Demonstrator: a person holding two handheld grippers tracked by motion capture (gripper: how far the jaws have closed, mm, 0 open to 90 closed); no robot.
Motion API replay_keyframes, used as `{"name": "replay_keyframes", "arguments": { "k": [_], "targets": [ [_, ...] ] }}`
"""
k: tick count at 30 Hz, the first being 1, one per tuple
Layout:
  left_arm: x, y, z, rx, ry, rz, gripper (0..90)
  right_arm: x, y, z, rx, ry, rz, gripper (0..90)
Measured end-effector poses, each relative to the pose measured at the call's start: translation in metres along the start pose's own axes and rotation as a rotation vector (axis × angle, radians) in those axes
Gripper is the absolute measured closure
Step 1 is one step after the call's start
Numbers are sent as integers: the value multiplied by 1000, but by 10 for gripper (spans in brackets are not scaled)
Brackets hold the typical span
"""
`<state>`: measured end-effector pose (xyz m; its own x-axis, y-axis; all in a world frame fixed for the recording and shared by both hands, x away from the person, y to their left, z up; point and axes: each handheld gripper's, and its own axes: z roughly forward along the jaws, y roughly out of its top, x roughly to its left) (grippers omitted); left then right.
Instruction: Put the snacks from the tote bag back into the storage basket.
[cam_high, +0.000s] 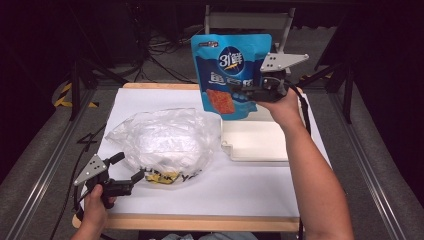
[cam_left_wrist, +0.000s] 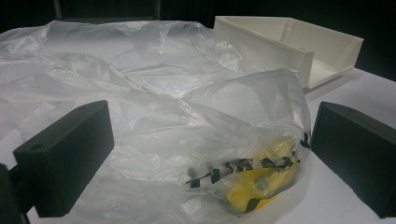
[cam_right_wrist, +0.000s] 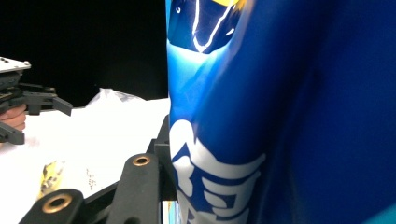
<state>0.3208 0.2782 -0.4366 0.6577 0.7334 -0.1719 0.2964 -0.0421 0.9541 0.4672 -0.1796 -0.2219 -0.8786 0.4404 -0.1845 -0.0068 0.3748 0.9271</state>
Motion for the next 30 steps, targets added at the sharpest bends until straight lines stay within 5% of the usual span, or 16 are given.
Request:
{"name": "replay_keyframes", "arguments": {
  "k": [17,30],
  "targets": [
    [1,-1,1,8,4,-4,3,-31,-21,-42,24,-88,4,601],
    [0,0,0,5,7,18,3,-44,-61,-36,83,-108,52,602]
  ]
}}
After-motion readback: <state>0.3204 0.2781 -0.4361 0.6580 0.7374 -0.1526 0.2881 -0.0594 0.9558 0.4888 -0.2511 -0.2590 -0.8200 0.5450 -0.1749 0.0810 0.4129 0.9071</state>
